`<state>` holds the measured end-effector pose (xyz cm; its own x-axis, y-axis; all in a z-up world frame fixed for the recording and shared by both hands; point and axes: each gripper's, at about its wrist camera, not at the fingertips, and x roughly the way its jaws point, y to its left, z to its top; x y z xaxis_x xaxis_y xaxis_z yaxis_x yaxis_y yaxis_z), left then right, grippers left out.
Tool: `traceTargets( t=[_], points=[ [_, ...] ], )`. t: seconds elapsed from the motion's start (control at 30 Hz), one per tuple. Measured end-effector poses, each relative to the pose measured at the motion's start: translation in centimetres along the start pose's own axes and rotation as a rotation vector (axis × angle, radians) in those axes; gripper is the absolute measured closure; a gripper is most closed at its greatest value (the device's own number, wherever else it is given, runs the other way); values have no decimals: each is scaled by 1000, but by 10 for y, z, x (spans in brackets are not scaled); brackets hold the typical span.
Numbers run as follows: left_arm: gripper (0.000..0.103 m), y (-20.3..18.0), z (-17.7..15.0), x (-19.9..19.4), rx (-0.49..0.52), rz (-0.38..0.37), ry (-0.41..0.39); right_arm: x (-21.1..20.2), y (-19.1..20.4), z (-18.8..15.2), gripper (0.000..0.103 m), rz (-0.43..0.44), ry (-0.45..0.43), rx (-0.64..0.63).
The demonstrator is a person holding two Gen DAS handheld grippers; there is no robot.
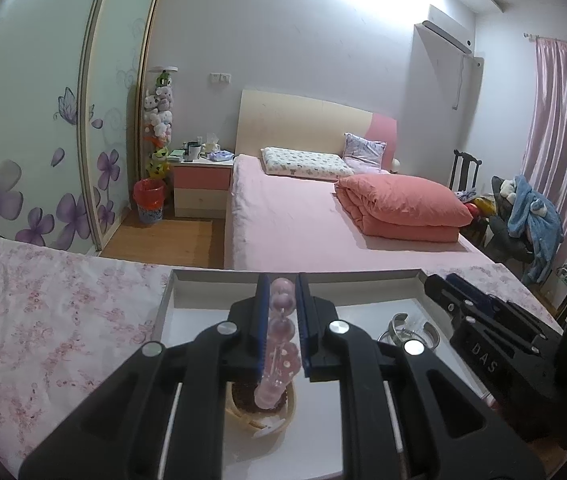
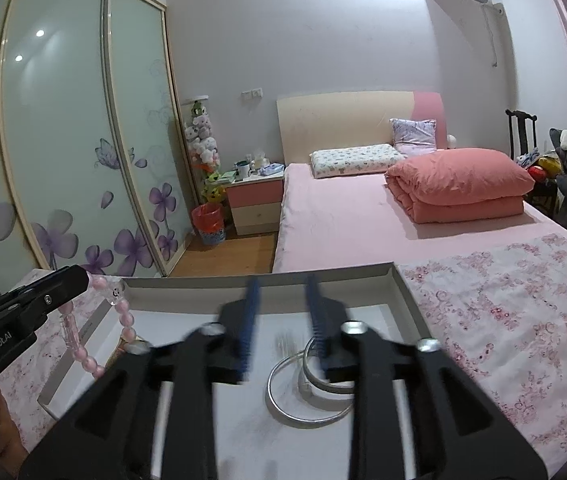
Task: Organize jewelry
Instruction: 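Carry the pink bracelet and silver earrings into the grey tray with both grippers and release, then grasp the silver ring with the left gripper while the right gripper moves toward the pearl studs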
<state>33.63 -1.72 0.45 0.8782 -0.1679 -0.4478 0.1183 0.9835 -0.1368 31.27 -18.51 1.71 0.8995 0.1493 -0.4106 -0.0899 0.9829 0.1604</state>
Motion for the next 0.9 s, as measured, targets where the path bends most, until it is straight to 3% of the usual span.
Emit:
traceTargets(
  t=[0.57,0.9],
  points=[
    [84,6,4,-36,-16,8,-31,-30,-9,4,64,-9,-46,2],
    [80,0,-22,-83,9,-28,-1,-81,-14,-6,64,20,-80,7]
  ],
)
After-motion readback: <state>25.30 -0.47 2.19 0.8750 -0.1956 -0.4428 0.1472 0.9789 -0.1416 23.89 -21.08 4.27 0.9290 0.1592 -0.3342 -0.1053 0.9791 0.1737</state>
